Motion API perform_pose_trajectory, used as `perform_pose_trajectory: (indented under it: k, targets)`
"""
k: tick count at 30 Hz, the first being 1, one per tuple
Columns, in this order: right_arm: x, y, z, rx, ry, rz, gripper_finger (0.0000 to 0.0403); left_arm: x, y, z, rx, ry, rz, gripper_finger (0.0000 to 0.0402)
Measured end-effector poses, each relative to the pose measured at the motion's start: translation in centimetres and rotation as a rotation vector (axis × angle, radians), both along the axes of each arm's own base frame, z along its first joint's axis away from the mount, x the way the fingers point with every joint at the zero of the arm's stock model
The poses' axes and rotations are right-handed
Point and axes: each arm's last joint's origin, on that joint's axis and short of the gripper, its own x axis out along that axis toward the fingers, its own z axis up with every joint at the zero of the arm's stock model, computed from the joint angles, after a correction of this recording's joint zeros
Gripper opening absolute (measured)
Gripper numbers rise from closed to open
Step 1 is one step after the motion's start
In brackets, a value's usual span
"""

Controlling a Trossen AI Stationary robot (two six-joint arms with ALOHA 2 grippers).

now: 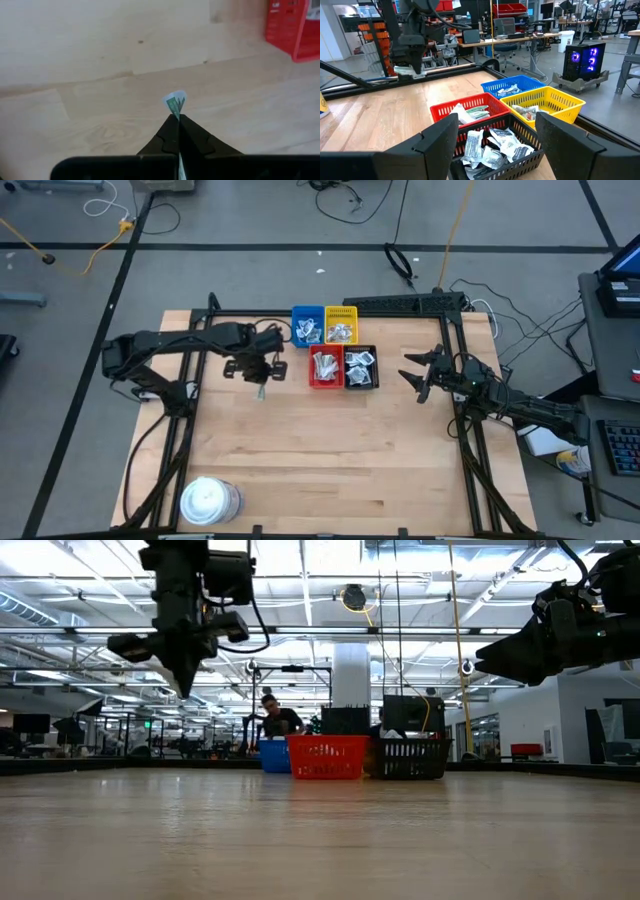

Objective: Pick & Place First Aid Supplies
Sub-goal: Put the bandage pack into the red bin

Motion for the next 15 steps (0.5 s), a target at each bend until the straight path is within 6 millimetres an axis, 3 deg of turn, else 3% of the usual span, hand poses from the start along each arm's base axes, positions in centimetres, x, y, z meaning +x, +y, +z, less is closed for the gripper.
perform_pose_trajectory:
  k: [15]
  targets:
    - [0.0, 0.0, 0.0, 0.0, 0.0, 0.0, 0.0263, 8.5, 4.3, 0.4, -0.016, 0.052, -0.041, 0.0001]
